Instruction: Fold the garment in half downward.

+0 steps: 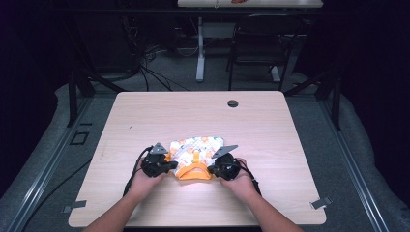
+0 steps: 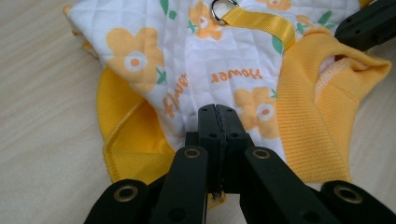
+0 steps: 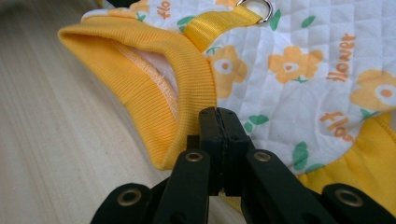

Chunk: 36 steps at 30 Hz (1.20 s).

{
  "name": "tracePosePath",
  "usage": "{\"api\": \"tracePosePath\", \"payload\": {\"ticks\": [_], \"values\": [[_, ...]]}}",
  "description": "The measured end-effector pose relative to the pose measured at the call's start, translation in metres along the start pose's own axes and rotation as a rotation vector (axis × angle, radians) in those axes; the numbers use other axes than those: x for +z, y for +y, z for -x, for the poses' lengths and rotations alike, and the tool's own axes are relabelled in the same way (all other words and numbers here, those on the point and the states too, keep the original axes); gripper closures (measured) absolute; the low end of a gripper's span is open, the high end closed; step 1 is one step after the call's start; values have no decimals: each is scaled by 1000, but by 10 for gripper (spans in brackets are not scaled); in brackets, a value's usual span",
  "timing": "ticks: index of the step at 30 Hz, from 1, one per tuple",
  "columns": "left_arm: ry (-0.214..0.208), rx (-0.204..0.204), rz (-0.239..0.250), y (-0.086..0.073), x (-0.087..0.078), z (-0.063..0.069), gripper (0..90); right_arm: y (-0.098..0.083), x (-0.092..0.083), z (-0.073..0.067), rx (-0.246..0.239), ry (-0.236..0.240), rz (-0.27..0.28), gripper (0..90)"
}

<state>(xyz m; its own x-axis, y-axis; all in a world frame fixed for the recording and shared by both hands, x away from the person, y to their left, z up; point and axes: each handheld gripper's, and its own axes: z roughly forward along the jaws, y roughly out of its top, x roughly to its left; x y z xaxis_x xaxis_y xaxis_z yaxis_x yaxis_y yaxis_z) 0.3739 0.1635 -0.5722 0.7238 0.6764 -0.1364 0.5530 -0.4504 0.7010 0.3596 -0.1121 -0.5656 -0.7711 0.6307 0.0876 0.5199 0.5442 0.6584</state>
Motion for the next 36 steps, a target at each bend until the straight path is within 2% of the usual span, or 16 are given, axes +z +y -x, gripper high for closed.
{"api": "tracePosePath", "payload": {"ticks": [1, 2, 6, 7, 14, 22, 23, 24, 26, 33, 36], "values": [[13, 17, -8, 3, 2, -1, 900, 1, 1, 1, 6, -8, -2, 899], [13, 17, -8, 3, 2, -1, 900, 2, 1, 3, 5, -10, -2, 899], [13, -3, 1, 5, 4, -6, 900, 5, 3, 7, 19, -16, 0, 899], [9, -18, 9, 5, 5, -8, 900, 5, 4, 7, 20, -18, -1, 899], [19, -17, 1, 9, 7, -10, 900, 11, 6, 10, -3, -42, -14, 898], [23, -46, 14, 9, 8, -10, 900, 12, 7, 11, 8, -44, -17, 898], [14, -46, 8, 9, 7, -11, 899, 12, 7, 11, 16, -46, -16, 897], [4, -65, 9, 10, 6, -11, 899, 13, 6, 10, 20, -46, -13, 896], [1, -65, 6, 11, 5, -11, 899, 14, 5, 8, 28, -48, -8, 890], [2, -53, 41, 19, -12, -6, 899, 26, -14, 4, 7, -46, 31, 894], [11, -42, 60, 21, -26, -5, 899, 29, -23, 2, -4, -51, 48, 894]]}}
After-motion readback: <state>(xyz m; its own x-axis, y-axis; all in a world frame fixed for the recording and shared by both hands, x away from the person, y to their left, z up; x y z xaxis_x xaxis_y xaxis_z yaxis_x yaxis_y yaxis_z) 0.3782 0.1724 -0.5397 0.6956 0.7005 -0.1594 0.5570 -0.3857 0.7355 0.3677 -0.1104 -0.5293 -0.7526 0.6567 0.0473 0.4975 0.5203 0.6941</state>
